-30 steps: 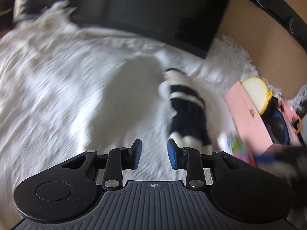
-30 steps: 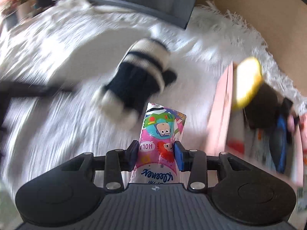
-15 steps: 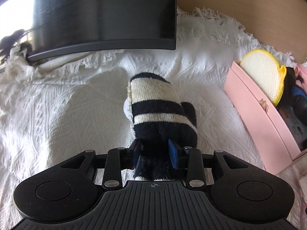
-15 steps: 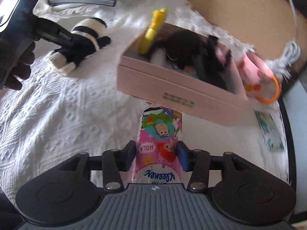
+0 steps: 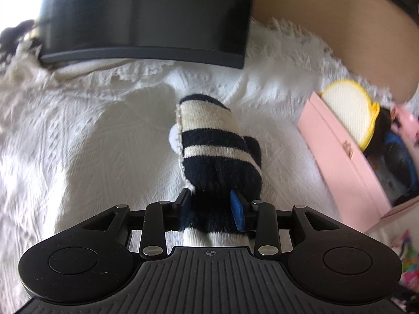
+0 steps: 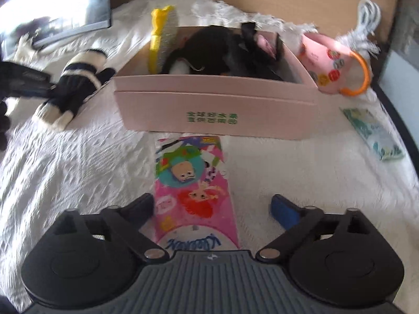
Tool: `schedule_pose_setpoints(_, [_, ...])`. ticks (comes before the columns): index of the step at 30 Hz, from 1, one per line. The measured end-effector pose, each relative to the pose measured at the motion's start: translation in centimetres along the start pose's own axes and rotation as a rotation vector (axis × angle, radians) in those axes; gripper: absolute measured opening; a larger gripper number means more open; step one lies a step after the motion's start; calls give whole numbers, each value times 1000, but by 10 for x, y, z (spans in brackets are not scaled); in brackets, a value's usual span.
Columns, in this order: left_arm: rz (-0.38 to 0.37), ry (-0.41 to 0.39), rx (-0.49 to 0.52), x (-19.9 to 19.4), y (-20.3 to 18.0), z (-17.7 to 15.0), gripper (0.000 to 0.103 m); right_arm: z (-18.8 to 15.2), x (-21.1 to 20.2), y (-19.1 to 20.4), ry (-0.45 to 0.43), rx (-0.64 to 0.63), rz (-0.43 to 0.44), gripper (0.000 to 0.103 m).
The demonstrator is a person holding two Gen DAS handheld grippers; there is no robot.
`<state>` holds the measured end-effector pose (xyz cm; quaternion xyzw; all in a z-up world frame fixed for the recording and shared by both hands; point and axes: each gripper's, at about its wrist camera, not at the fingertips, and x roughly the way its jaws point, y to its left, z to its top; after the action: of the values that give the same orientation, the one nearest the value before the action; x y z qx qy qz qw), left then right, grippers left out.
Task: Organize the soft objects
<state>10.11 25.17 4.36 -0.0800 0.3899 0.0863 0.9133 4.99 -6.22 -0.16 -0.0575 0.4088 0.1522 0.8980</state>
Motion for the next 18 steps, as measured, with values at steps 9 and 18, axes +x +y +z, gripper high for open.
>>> schedule_pose_setpoints(9, [30,11,5,8,-8,8,37,-12,-2,-3,-91,-11,4,103])
schedule_pose_setpoints(18, [16,28,10,16,-13,8,54,-12,-2,-3,-92,-10,4,103])
